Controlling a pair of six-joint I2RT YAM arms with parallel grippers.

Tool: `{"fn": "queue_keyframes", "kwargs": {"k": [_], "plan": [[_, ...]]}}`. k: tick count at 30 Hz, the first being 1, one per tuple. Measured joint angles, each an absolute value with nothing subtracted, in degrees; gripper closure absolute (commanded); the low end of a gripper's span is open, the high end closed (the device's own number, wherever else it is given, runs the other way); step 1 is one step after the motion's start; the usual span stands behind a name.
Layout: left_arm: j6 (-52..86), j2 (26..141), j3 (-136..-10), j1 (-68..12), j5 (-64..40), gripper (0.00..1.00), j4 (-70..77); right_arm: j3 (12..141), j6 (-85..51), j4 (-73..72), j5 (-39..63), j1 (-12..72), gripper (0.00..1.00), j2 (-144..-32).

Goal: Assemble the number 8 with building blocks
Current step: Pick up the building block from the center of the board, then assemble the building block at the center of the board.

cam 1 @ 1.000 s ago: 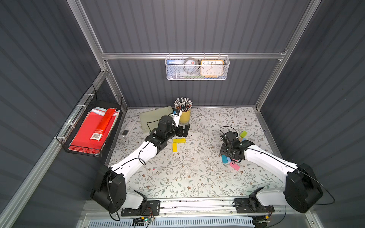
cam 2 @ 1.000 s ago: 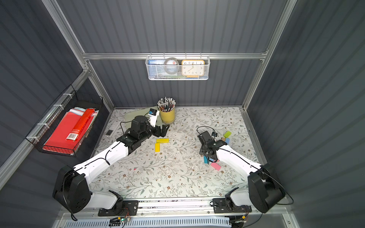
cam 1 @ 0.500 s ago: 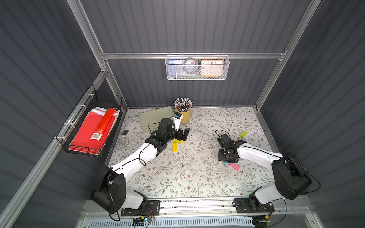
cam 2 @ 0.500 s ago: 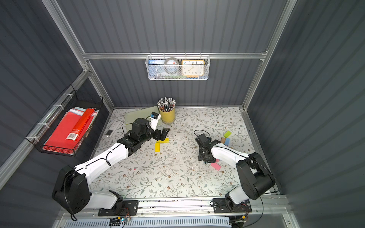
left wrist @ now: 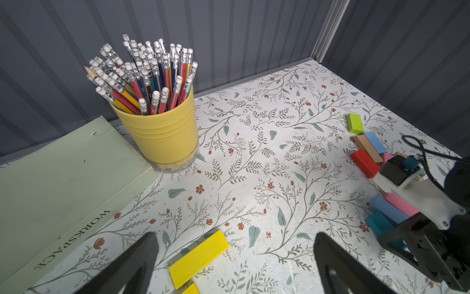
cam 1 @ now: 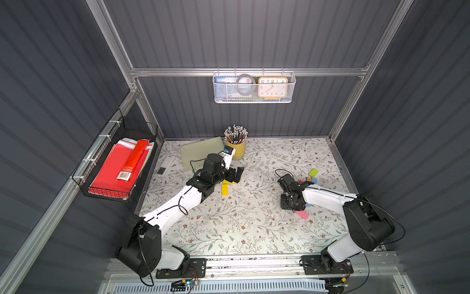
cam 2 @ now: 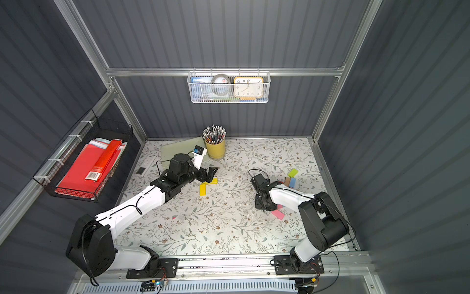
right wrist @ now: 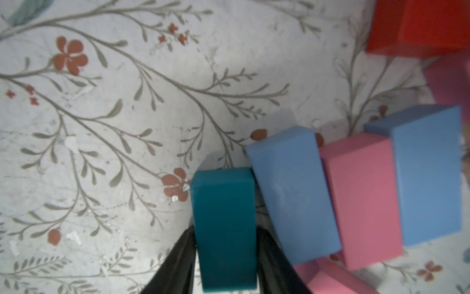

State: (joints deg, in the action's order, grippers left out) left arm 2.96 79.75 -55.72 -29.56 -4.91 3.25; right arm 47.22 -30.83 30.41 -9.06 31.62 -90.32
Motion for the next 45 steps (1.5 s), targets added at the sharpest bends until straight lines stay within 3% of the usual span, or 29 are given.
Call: {"fn": "queue_keyframes", "kwargs": {"k": [9, 21, 30, 45], "plan": [[3.0, 79.7, -55.7, -29.6, -4.7, 0.01, 3.2, 48.9, -30.4, 31.7, -10.8, 34.3, 0.73, -90.8], [6.2, 75.2, -54.1, -29.0, 4.4, 0.01, 3.2, 72.5, -32.9, 34.0, -11.3, 48.0, 0.84, -103.0], [9.6, 73.1, -53.0, -23.8, 8.5, 0.01, 3.2, 84.3, -34.9, 35.4, -9.1, 52.9, 0.85, -114.5], [10.4, 72.1, -52.4, -23.5, 9.7, 0.01, 3.3, 90.2, -36.9, 35.4, -7.8, 53.8, 0.82, -122.2]]}}
